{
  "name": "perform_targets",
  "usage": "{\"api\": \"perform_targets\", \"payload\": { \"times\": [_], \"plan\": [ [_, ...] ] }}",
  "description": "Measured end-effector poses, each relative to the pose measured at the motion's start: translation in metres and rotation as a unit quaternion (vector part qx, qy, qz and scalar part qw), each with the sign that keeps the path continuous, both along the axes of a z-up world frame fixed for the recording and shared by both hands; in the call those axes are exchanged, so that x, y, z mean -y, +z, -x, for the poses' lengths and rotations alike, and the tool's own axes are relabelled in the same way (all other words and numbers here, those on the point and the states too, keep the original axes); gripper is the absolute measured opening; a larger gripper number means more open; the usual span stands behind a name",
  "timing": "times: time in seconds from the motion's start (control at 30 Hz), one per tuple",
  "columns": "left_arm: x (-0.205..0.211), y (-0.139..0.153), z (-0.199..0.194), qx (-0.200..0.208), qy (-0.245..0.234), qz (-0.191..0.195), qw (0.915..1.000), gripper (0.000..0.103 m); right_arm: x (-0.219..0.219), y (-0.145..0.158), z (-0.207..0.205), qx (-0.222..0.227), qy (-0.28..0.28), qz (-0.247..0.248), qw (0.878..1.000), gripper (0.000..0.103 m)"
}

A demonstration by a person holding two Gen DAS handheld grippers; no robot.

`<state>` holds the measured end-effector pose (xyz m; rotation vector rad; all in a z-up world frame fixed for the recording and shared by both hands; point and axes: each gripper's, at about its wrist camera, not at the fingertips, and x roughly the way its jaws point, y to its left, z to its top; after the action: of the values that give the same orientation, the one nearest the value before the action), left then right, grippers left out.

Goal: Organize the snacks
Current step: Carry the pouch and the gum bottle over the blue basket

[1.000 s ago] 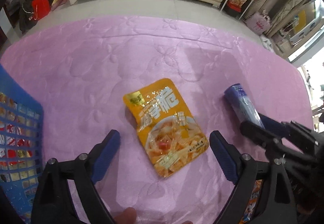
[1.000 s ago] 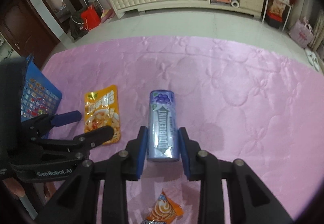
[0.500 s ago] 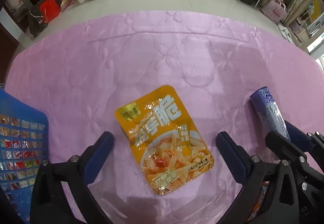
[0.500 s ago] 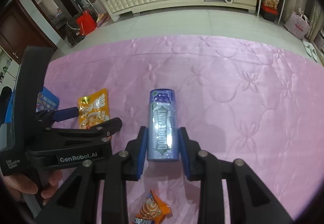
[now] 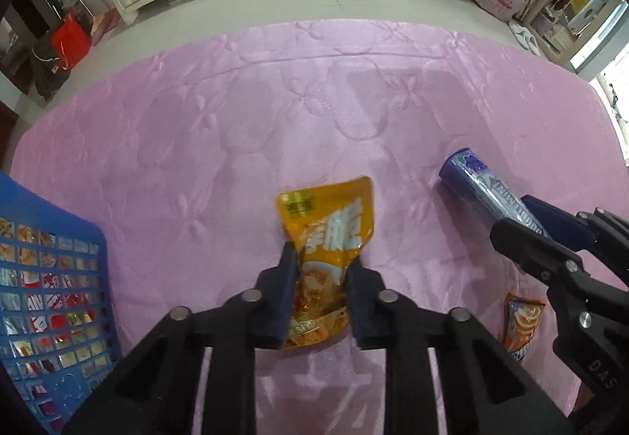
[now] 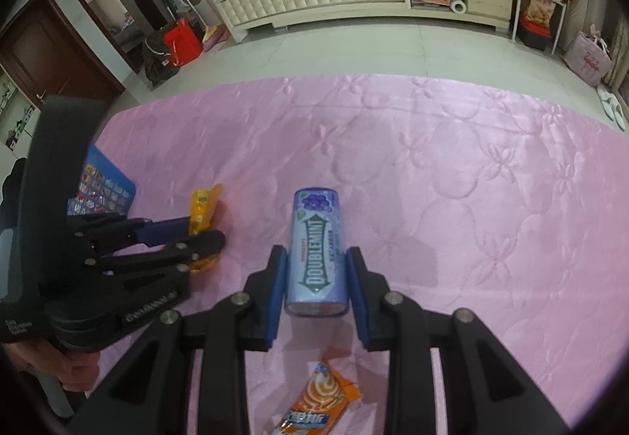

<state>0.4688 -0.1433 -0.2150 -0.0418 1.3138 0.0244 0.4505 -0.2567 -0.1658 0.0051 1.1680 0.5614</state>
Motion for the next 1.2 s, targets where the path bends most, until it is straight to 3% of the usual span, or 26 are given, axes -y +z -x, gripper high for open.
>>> {"api": "perform_targets", "payload": {
  "times": [0.3,0.73,1.2],
  "plan": [
    [-0.016,0.017,0.036,0.03,-0.012,0.028,0.9991,0.014,0.0,0.013,0.022,-0.003,0.001,-0.011,1.0,0.035],
    [-0.017,0.108,0.108,0.128,-0.063,0.05,0.9885,0.014,-0.003,0.109,0.096,0.07,0.002,-0.008,0.998,0.035],
    [-0.093,0.178,0.191,0.196,-0.036,0.056,0.9784,0.014,-0.052,0.172,0.161,0.106,0.029,-0.029,0.994,0.035]
  ]
}}
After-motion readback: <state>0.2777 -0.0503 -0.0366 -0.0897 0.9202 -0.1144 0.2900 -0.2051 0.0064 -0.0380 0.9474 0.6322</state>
